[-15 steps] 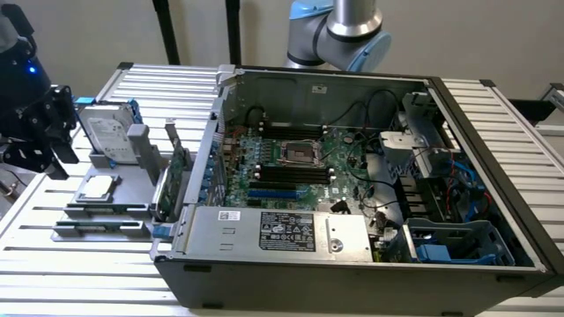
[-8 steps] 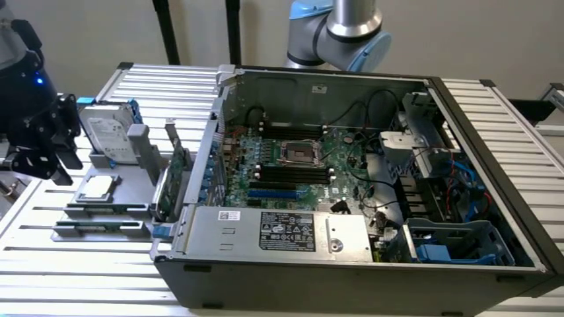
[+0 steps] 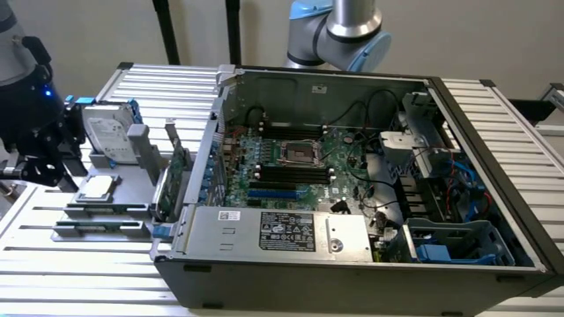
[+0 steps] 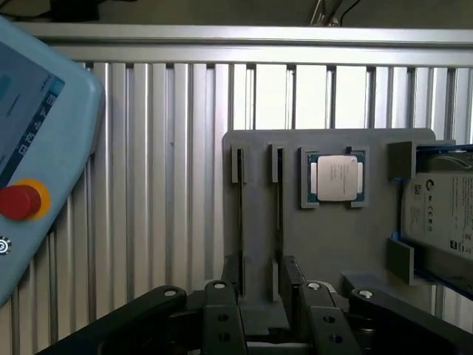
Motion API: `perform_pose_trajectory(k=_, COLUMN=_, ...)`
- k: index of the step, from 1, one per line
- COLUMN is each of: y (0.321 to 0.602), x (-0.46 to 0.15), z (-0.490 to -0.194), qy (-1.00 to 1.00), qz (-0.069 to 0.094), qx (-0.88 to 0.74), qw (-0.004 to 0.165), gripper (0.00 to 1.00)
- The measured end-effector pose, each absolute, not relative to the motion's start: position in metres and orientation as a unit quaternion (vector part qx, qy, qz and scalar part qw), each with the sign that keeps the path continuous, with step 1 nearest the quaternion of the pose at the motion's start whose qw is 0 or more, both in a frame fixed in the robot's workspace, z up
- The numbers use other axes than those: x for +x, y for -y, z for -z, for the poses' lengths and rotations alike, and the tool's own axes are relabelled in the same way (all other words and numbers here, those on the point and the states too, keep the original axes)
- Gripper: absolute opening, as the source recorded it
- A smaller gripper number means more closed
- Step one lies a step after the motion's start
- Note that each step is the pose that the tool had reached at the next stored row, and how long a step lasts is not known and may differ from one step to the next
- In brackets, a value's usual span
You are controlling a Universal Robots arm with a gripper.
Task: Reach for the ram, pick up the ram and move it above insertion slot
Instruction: 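Pick up the ram and move it above insertion slot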
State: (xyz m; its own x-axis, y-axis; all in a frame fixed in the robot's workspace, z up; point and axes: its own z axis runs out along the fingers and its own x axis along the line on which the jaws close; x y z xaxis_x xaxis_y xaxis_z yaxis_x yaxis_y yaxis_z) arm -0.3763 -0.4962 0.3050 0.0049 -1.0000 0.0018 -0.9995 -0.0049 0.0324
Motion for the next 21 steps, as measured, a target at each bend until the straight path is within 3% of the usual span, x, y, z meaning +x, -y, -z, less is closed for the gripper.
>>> perform_pose_trajectory(k=21, y=0.496, x=-0.376, z=-0.267, qy=0.703, qz=0.011, qx=0.711, qw=0.012, gripper=0.36)
